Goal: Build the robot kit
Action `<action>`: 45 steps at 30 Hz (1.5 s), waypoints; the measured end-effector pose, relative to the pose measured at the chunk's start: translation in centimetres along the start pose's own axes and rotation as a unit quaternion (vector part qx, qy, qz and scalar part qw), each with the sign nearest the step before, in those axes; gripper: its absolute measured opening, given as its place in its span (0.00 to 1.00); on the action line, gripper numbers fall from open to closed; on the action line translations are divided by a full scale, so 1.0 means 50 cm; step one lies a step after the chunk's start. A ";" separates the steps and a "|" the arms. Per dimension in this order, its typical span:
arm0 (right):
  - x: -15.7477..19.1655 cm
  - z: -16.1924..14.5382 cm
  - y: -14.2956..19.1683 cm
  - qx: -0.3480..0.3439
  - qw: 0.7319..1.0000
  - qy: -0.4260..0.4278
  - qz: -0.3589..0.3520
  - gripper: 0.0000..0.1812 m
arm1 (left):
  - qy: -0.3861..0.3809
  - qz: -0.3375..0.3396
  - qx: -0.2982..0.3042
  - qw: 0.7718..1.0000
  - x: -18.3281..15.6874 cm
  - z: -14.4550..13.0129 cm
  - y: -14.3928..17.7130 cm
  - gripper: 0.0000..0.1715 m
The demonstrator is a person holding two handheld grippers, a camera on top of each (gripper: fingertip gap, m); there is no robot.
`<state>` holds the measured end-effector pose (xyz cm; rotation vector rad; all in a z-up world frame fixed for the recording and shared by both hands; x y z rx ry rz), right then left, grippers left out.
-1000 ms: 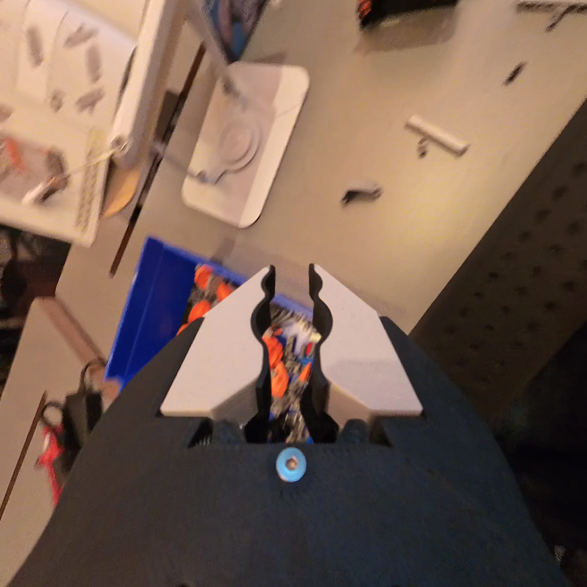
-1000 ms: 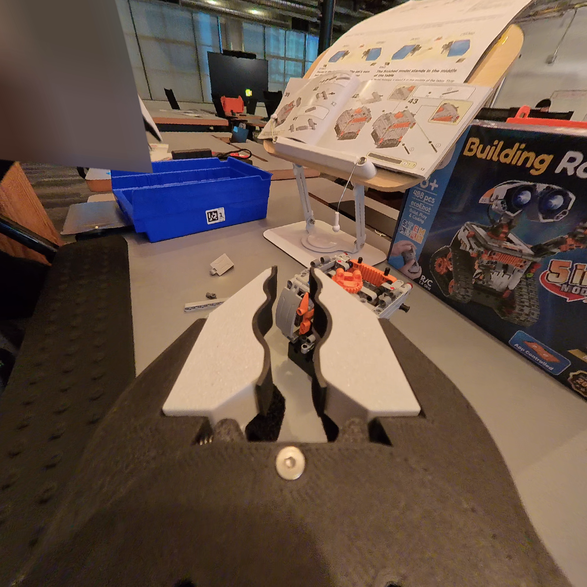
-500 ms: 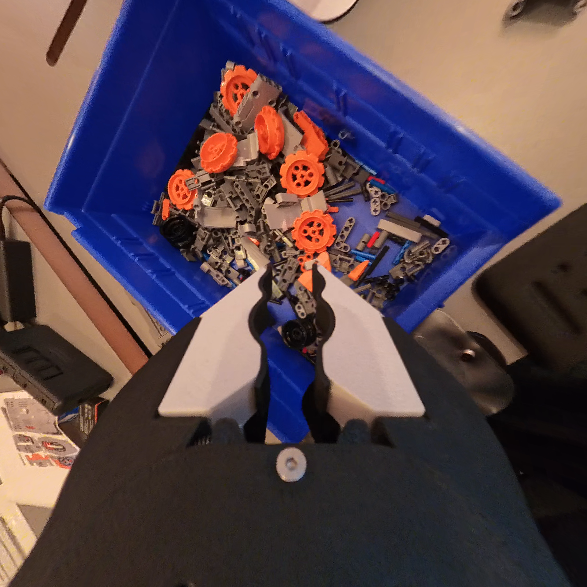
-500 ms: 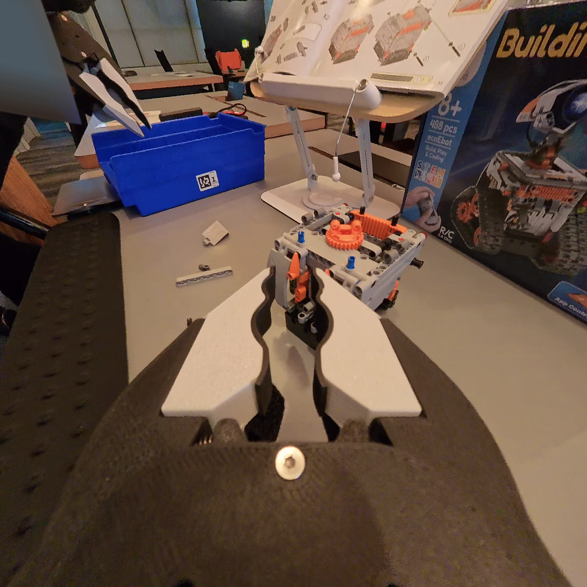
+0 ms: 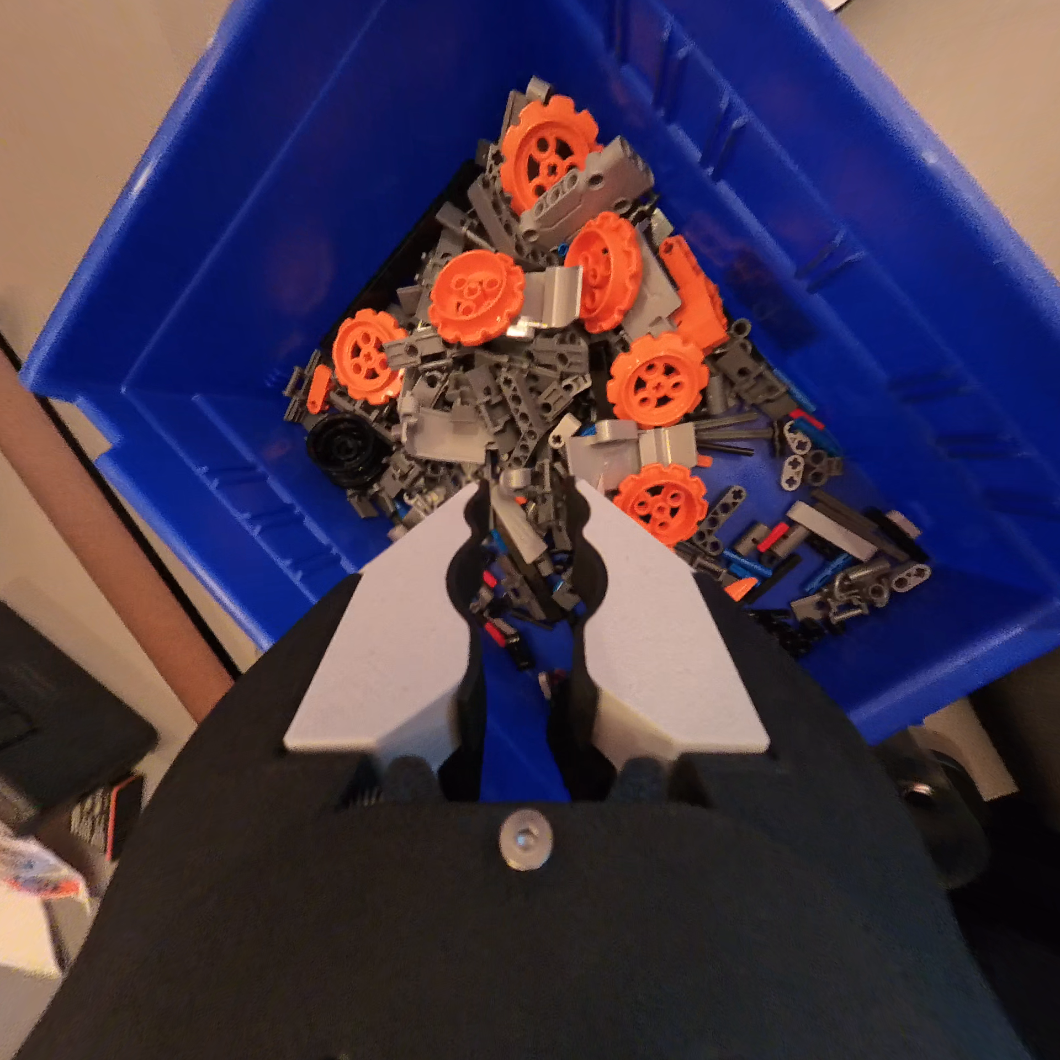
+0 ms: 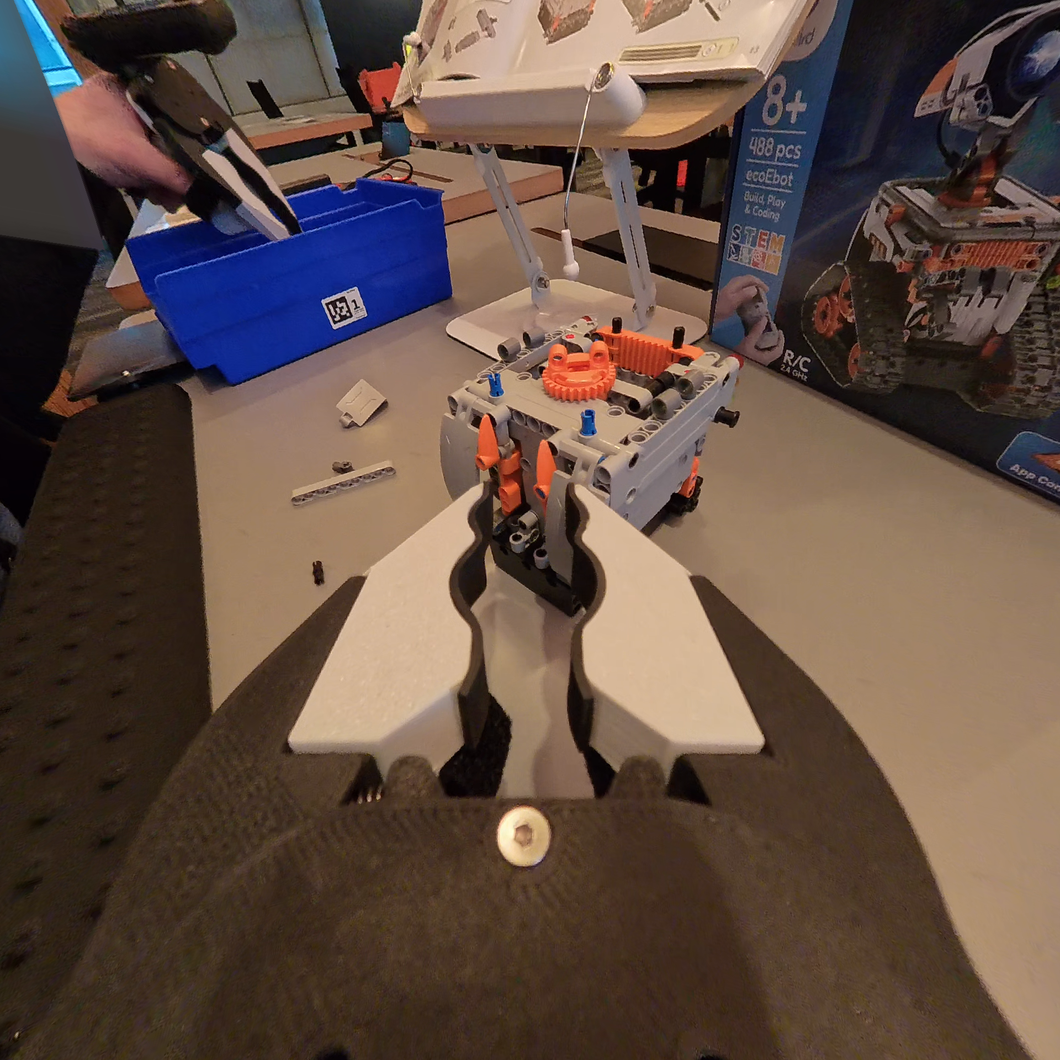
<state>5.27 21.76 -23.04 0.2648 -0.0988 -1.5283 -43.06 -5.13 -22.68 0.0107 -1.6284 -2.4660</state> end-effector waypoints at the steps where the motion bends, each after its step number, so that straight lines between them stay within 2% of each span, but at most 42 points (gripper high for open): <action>1: -0.001 -0.002 -0.001 0.002 1.000 -0.001 0.000 0.12 | -0.004 -0.023 -0.007 1.000 -0.010 0.008 -0.004 0.16; 6: -0.008 -0.007 0.001 0.003 1.000 -0.008 -0.007 0.11 | -0.055 -0.112 -0.035 0.992 -0.085 0.057 -0.039 0.16; 12: -0.008 -0.008 0.001 0.006 1.000 -0.002 -0.009 0.12 | -0.067 -0.120 -0.019 0.990 -0.103 0.078 -0.080 0.15; 15: -0.005 -0.006 0.001 0.002 1.000 -0.001 -0.005 0.13 | -0.079 -0.114 -0.030 0.990 -0.090 0.099 -0.058 0.09; 19: -0.004 -0.003 0.003 -0.006 1.000 -0.005 0.002 0.13 | -0.110 -0.086 -0.036 0.990 -0.048 0.151 0.010 0.05; 23: 0.000 -0.001 0.002 -0.006 1.000 -0.003 0.006 0.14 | -0.168 -0.071 -0.010 0.983 -0.023 0.187 0.022 0.08; 24: 0.000 0.000 0.002 -0.008 1.000 -0.001 0.006 0.14 | -0.195 -0.066 -0.017 0.979 -0.022 0.188 0.012 0.09; 26: 0.001 0.004 0.005 -0.011 1.000 0.000 0.005 0.14 | -0.217 -0.097 -0.008 0.971 -0.040 0.170 -0.022 0.10; 29: -0.001 0.005 0.010 -0.016 1.000 0.000 0.000 0.14 | -0.239 -0.068 0.016 0.969 -0.030 0.139 -0.077 0.12; 30: -0.003 0.006 0.010 -0.017 1.000 -0.001 -0.001 0.14 | -0.229 -0.077 0.002 0.970 -0.033 0.143 -0.087 0.13; 32: -0.005 0.005 0.010 -0.016 1.000 -0.003 -0.002 0.14 | -0.226 -0.127 -0.033 0.965 -0.057 0.155 -0.096 0.13; 34: -0.004 0.004 0.009 -0.014 1.000 -0.001 -0.002 0.14 | -0.245 -0.120 -0.022 0.962 -0.057 0.151 -0.112 0.13; 40: -0.005 0.005 0.010 -0.013 1.000 -0.001 -0.006 0.14 | -0.239 -0.108 0.000 0.965 -0.058 0.155 -0.133 0.07; 43: -0.003 0.007 0.009 -0.015 1.000 0.002 -0.004 0.14 | -0.229 -0.121 0.001 0.966 -0.064 0.153 -0.136 0.05; 44: -0.002 0.009 0.010 -0.016 1.000 0.004 -0.003 0.14 | -0.231 -0.123 0.007 0.965 -0.064 0.150 -0.135 0.00; 45: -0.001 0.011 0.011 -0.018 1.000 0.004 -0.003 0.14 | -0.232 -0.131 0.014 0.964 -0.069 0.146 -0.134 0.00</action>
Point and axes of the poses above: each gripper's, where its closed fingertips meet, y back along the fingers, z out of its top, x = y × z across the jaws, the point moved 4 cm from there along y, back along the fingers, and after that the axes turned 13 degrees about y, right-handed, at the moved point
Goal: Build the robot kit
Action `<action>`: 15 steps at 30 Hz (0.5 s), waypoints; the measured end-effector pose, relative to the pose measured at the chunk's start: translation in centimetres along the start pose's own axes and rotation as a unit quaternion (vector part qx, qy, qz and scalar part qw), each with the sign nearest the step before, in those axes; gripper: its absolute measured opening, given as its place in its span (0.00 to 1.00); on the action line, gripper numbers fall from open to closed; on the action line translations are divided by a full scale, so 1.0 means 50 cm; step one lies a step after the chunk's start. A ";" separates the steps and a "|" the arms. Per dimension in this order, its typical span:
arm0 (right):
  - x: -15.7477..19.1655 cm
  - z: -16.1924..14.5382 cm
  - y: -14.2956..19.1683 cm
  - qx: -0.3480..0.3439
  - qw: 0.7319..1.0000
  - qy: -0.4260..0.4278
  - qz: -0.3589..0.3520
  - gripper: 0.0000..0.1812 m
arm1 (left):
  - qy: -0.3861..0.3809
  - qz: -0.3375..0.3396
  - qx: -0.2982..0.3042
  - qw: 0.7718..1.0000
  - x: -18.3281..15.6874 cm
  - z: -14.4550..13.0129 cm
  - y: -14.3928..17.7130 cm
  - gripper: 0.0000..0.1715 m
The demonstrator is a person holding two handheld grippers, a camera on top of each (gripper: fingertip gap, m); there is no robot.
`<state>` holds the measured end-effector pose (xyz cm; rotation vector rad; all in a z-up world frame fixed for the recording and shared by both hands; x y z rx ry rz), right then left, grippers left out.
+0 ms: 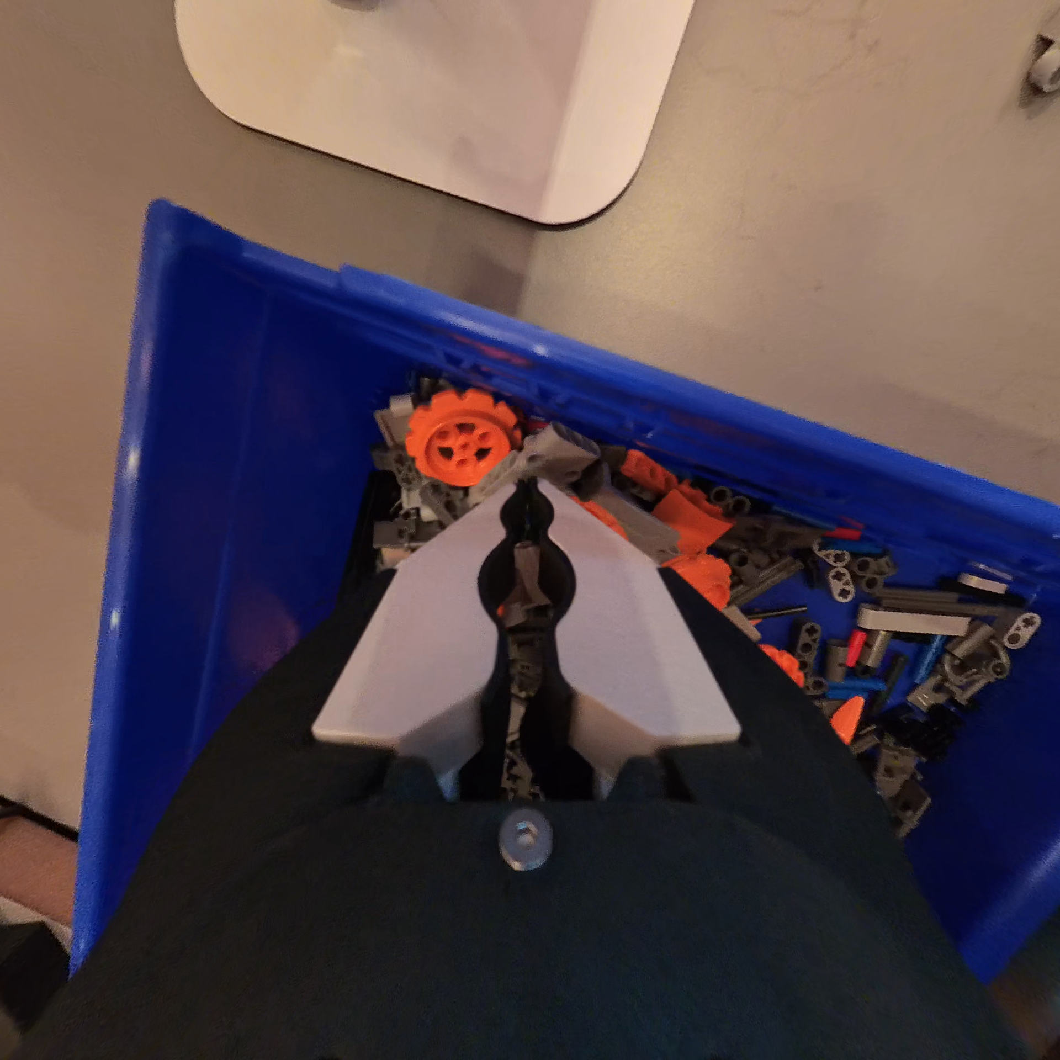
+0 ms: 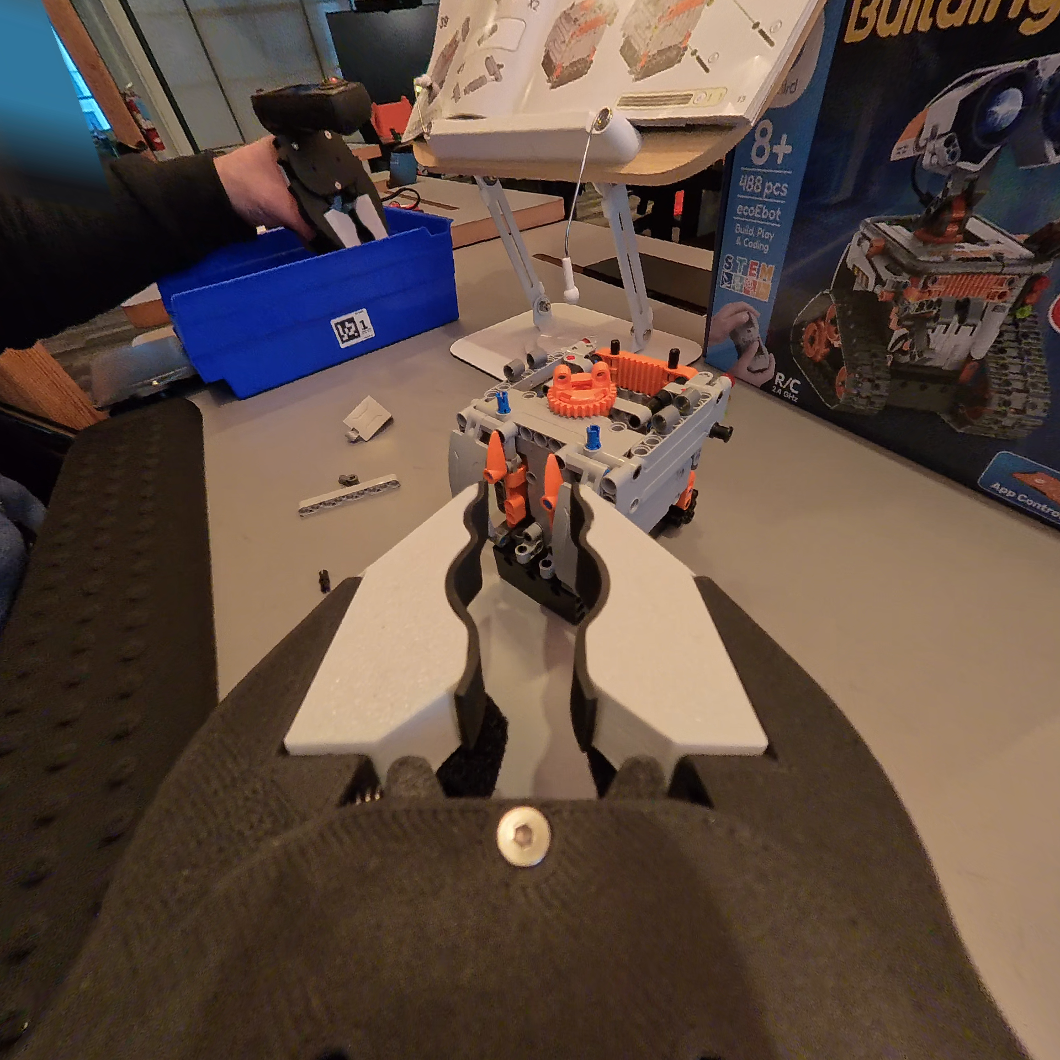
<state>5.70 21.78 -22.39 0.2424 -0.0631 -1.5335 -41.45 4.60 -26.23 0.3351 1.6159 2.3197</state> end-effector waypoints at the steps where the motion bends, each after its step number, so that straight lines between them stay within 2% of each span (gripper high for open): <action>1: 0.000 0.002 0.001 -0.002 1.000 0.000 0.000 0.14 | -0.003 -0.002 -0.004 1.000 -0.004 0.002 0.000 0.00; 3: 0.001 0.005 0.004 -0.007 1.000 0.002 0.000 0.14 | -0.008 0.000 0.004 1.000 -0.006 0.002 0.000 0.02; 7: 0.005 0.011 0.005 -0.012 1.000 0.006 0.004 0.14 | 0.001 0.004 -0.028 1.000 0.005 0.024 0.006 0.16; 8: 0.006 0.012 0.005 -0.013 1.000 0.007 0.005 0.14 | 0.002 -0.005 -0.027 1.000 0.004 0.024 0.003 0.16; 13: 0.008 0.017 0.009 -0.018 1.000 0.009 0.006 0.14 | 0.016 -0.051 -0.003 0.999 -0.013 0.009 -0.015 0.00; 15: 0.008 0.018 0.010 -0.020 1.000 0.010 0.006 0.14 | 0.014 -0.041 0.008 0.999 -0.016 0.002 -0.019 0.00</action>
Point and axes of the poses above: each gripper's, where its closed fingertips meet, y back along the fingers, z out of its top, x = y × z across the jaws, the point moved 4 cm from there along y, back along the fingers, and after that the axes turned 13 degrees about y, right-handed, at the moved point
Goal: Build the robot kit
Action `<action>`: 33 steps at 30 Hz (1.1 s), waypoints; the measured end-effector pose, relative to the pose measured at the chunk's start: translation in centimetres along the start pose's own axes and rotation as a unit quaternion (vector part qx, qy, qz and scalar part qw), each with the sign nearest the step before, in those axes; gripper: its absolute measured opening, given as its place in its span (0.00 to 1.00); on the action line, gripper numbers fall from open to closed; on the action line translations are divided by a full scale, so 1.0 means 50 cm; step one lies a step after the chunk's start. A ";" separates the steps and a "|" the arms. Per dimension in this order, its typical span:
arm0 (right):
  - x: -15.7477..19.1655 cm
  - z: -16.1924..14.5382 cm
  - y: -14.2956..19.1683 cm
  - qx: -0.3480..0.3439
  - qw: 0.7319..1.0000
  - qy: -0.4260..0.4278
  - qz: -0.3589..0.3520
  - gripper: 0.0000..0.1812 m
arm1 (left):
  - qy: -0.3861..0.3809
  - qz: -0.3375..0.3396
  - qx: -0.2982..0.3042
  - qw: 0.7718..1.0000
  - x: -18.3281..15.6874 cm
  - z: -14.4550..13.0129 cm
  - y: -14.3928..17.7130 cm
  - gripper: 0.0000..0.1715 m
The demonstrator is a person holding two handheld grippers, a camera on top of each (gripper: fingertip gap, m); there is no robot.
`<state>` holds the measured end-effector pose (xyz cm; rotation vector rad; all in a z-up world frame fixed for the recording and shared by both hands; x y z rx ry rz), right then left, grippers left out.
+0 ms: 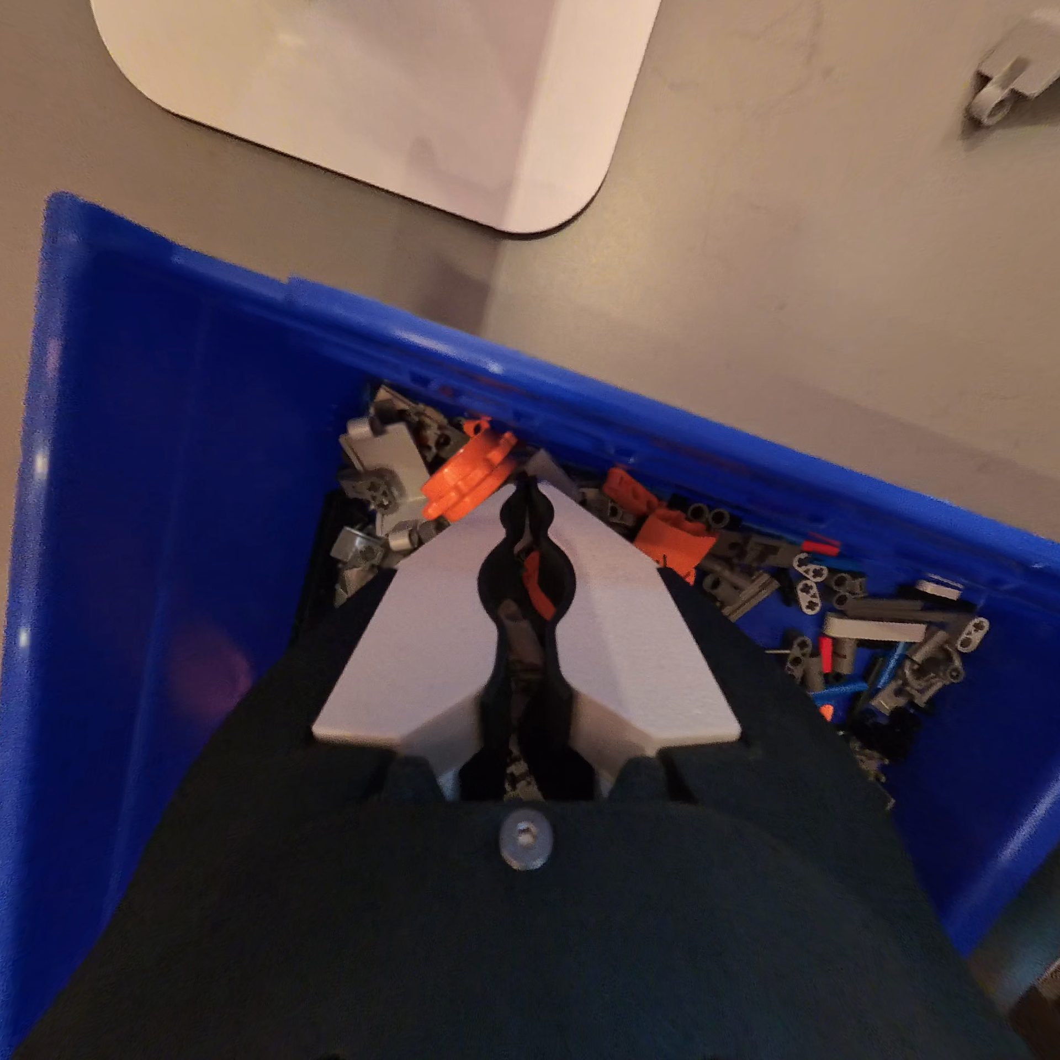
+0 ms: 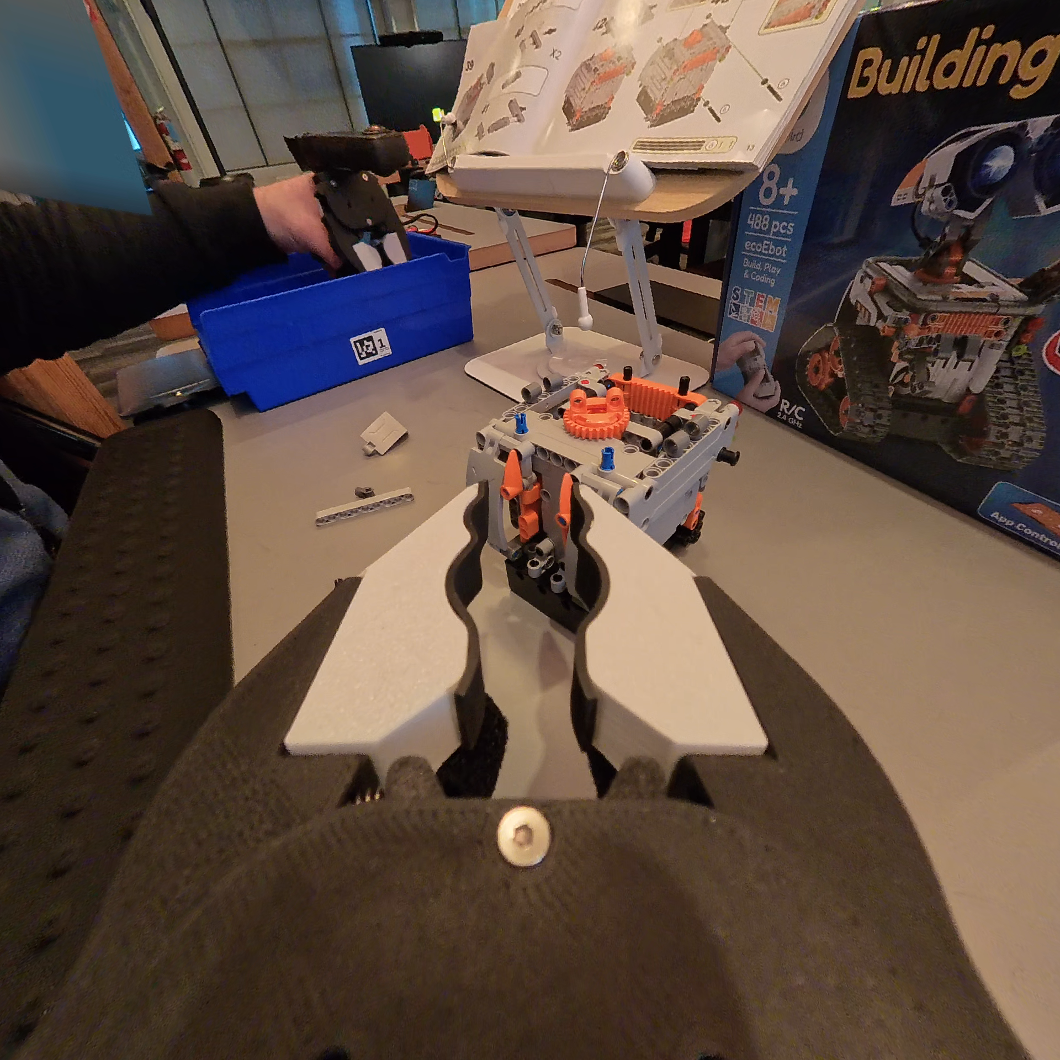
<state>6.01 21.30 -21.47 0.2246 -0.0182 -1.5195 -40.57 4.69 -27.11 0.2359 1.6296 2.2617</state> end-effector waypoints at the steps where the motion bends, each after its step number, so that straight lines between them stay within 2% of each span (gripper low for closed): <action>1: 0.000 0.000 0.000 0.000 1.000 0.000 0.000 0.14 | 0.001 -0.003 0.003 1.000 -0.003 -0.003 0.003 0.00; 5: 0.001 0.002 0.001 -0.002 1.000 0.001 0.001 0.14 | 0.019 0.012 0.012 1.000 0.006 -0.021 0.030 0.00; 9: 0.001 0.002 0.001 -0.001 1.000 0.002 0.000 0.14 | 0.034 0.020 -0.026 0.999 0.010 -0.010 0.057 0.00; 11: 0.000 0.000 0.000 0.001 1.000 0.001 0.000 0.14 | 0.036 0.039 -0.021 0.998 0.014 -0.008 0.049 0.10; 12: 0.000 0.000 0.000 0.002 1.000 0.001 0.000 0.14 | 0.034 0.041 -0.018 0.998 0.014 -0.007 0.042 0.12; 13: 0.000 0.000 0.000 0.002 1.000 0.001 0.000 0.14 | 0.028 0.029 -0.011 0.999 0.007 -0.009 0.033 0.12; 15: 0.000 -0.001 0.001 0.003 1.000 0.001 -0.001 0.14 | 0.025 0.025 0.011 0.999 0.004 -0.016 0.019 0.20; 17: -0.001 -0.001 0.001 0.003 1.000 0.001 -0.002 0.14 | 0.014 -0.010 0.004 1.000 -0.019 -0.011 0.013 0.24; 20: -0.002 -0.002 0.001 0.004 1.000 0.000 -0.003 0.14 | 0.003 0.029 0.028 0.999 -0.015 -0.018 -0.005 0.23; 22: -0.002 -0.002 0.001 0.005 1.000 0.000 -0.003 0.14 | 0.007 0.045 0.022 0.999 -0.013 -0.014 -0.008 0.21; 23: -0.002 -0.002 0.001 0.004 1.000 0.000 -0.003 0.14 | 0.009 0.051 0.021 0.998 -0.011 -0.014 -0.006 0.15; 24: -0.002 -0.001 0.002 0.004 1.000 0.001 -0.004 0.14 | 0.007 0.061 0.016 0.998 -0.008 -0.013 -0.005 0.14; 33: -0.001 0.001 0.004 0.002 1.000 0.004 -0.004 0.14 | -0.025 0.123 -0.013 0.992 -0.010 -0.007 0.005 0.07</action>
Point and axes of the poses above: each gripper's, where its closed fingertips meet, y back along the fingers, z out of its top, x = y × z across the jaws, the point moved 4 cm from there along y, back along the fingers, and after that the axes turned 13 degrees about y, right-handed, at the moved point
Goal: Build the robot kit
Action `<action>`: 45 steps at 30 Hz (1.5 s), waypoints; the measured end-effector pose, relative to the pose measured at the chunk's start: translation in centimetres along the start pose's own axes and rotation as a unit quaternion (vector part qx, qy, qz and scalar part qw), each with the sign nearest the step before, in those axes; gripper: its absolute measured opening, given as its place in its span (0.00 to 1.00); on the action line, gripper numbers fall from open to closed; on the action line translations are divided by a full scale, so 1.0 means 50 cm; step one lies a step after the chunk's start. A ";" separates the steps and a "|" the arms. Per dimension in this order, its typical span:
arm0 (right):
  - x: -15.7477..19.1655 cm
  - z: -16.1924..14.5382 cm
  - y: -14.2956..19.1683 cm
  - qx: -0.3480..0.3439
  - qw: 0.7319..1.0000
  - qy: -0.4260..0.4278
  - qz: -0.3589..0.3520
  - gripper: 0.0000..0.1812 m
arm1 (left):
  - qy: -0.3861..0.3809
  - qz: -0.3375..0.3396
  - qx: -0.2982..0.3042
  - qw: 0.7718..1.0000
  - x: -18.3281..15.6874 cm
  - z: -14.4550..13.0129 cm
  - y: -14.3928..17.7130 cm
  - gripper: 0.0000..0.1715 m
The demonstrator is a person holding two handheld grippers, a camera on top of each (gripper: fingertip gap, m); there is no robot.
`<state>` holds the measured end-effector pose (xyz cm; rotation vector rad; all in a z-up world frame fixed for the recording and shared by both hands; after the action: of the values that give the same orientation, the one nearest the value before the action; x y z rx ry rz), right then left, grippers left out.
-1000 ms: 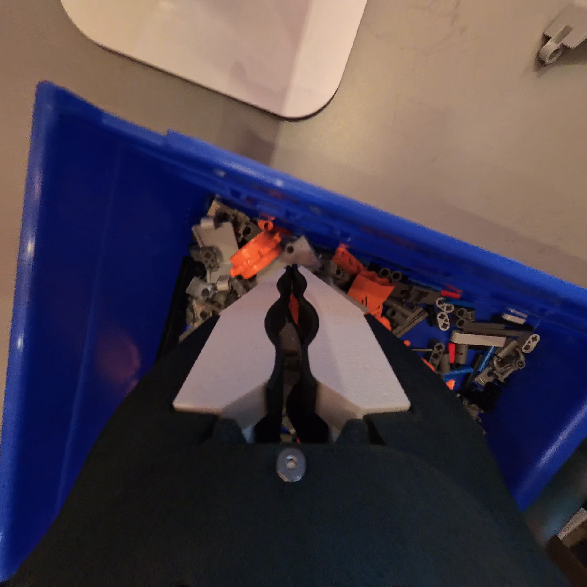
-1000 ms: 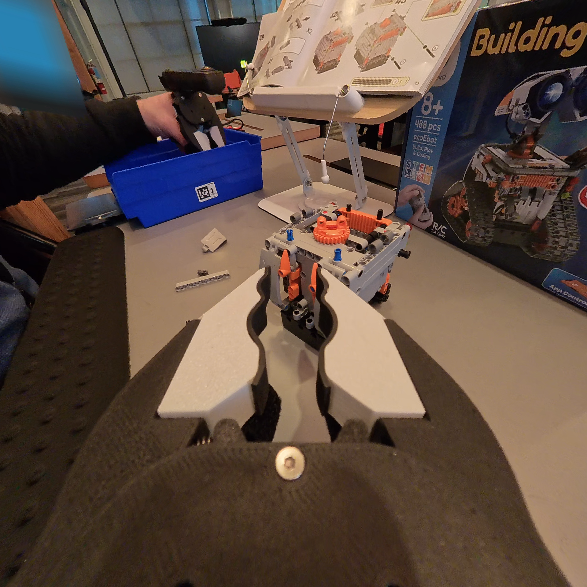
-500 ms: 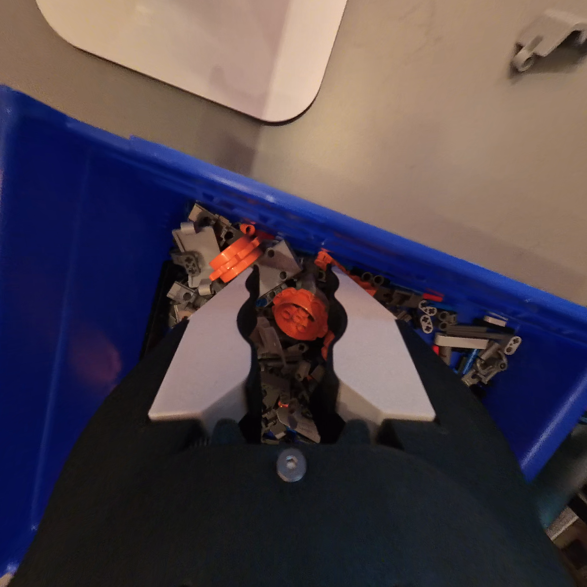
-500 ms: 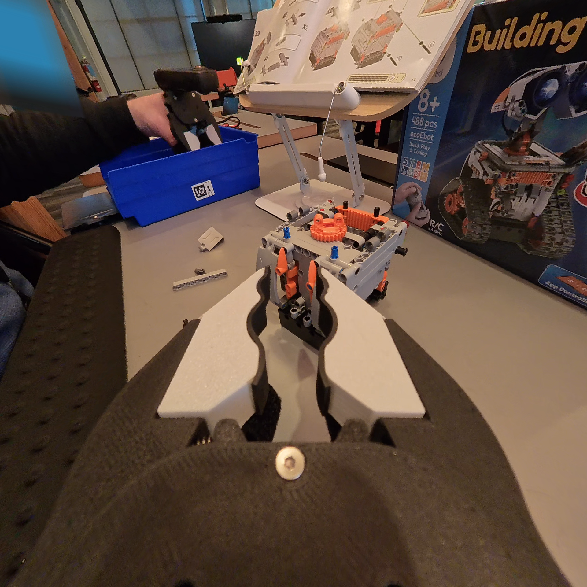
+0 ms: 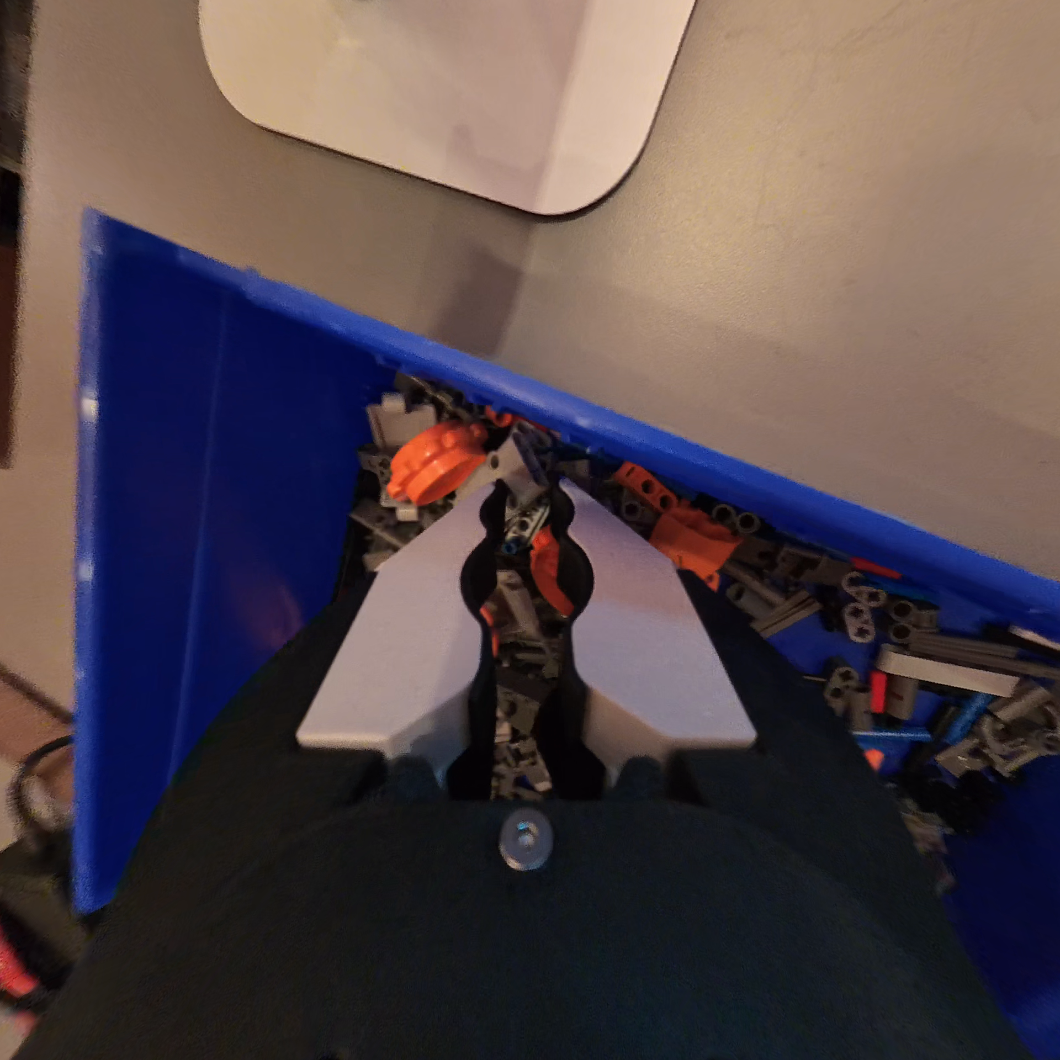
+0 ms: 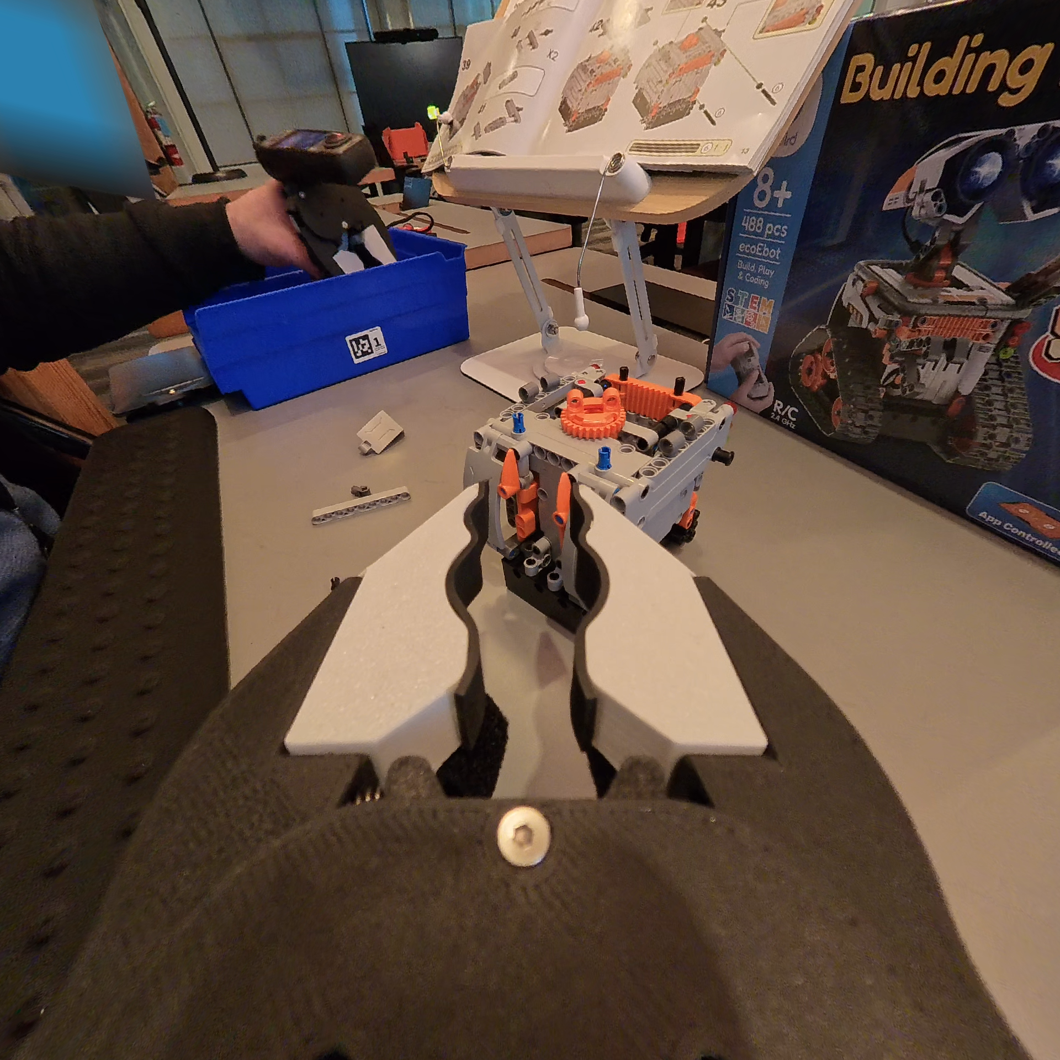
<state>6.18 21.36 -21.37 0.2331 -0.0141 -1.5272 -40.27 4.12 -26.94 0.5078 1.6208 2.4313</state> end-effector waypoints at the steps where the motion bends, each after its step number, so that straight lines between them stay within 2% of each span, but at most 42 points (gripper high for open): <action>1: 0.000 0.001 0.001 -0.001 1.000 0.001 -0.001 0.14 | -0.015 0.019 -0.010 1.000 0.002 0.004 0.005 0.05; 8: 0.000 0.003 0.002 -0.003 1.000 0.002 -0.002 0.14 | -0.039 0.059 -0.028 0.997 0.009 0.008 0.029 0.03; 16: 0.002 0.008 0.004 -0.008 1.000 0.006 -0.002 0.14 | -0.040 0.074 -0.038 0.996 0.013 0.006 0.056 0.03; 24: 0.007 0.015 0.006 -0.014 1.000 0.013 0.001 0.14 | -0.020 0.038 -0.100 0.994 0.020 0.006 0.110 0.03; 27: 0.009 0.017 0.006 -0.016 1.000 0.013 0.002 0.14 | 0.009 -0.005 -0.139 0.990 0.017 0.013 0.135 0.03; 31: 0.011 0.020 0.005 -0.018 1.000 0.015 0.004 0.14 | 0.072 -0.089 -0.207 0.972 0.019 0.026 0.178 0.03; 35: 0.015 0.029 0.008 -0.027 0.999 0.019 0.004 0.14 | 0.093 -0.128 -0.254 0.954 0.019 0.038 0.221 0.03; 40: 0.026 0.042 0.007 -0.034 0.999 0.032 0.010 0.14 | 0.062 -0.117 -0.282 0.950 -0.007 0.068 0.292 0.03; 45: 0.050 0.072 0.000 -0.048 0.997 0.054 0.019 0.14 | -0.006 -0.107 -0.295 0.949 -0.089 0.141 0.358 0.03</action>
<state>5.76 18.39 -18.21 0.2380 0.1394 -1.4707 -32.76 1.67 -8.86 0.2282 0.8091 2.5534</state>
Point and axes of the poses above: each gripper's, where its closed fingertips meet, y back along the fingers, z out of its top, x = y × z across the jaws, the point moved 4 cm from there along y, back along the fingers, and after that the axes turned 13 degrees about y, right-handed, at the moved point
